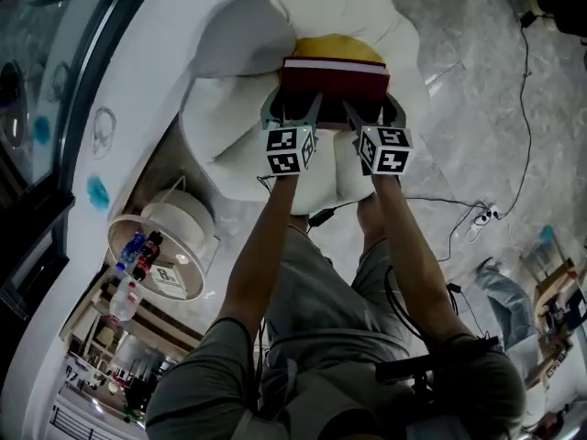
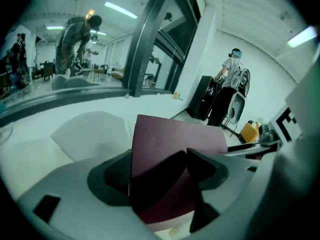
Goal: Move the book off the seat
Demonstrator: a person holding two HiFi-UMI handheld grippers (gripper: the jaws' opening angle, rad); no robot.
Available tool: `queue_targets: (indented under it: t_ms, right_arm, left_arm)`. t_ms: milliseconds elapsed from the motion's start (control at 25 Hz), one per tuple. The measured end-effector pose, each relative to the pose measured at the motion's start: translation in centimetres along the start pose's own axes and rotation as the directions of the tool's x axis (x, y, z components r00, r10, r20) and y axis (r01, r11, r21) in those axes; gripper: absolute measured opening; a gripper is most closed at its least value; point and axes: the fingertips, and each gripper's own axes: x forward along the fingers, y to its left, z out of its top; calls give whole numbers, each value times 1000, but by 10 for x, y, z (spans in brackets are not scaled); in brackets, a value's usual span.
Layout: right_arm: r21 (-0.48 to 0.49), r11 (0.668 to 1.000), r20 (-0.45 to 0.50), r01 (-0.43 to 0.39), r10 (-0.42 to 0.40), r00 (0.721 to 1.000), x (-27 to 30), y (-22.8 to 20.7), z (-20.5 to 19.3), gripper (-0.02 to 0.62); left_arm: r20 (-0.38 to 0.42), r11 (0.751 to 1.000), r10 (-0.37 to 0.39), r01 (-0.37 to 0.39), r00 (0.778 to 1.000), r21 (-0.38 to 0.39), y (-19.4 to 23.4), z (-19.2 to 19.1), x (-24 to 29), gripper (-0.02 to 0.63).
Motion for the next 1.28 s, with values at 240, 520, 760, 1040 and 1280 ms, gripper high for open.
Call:
queue_targets:
  t_ms: [240, 520, 760, 1040, 1280]
  right_arm:
    - [-53, 998, 151, -14, 22, 988, -79, 50, 100, 367]
    - [-142, 989, 306, -48, 90, 948, -174, 121, 201, 367]
    - [-226, 971, 411, -80, 169, 896, -282, 176, 280, 367]
    - [-310, 948, 572, -69, 244, 783, -405, 233, 348, 367]
    - [-325, 943, 666, -71, 282, 690, -494, 256, 373, 367]
  left_arm:
    - [162, 997, 23, -34, 986, 67, -24, 111, -84, 333]
    - [345, 992, 60, -94, 936, 81, -44, 220, -197, 336]
    - [488, 990, 80, -127, 869, 65, -83, 299, -307, 336]
    - [662, 980, 62, -171, 747, 102, -131, 378, -428, 336]
    - [742, 965, 17, -205, 671, 164, -178, 412, -506, 337]
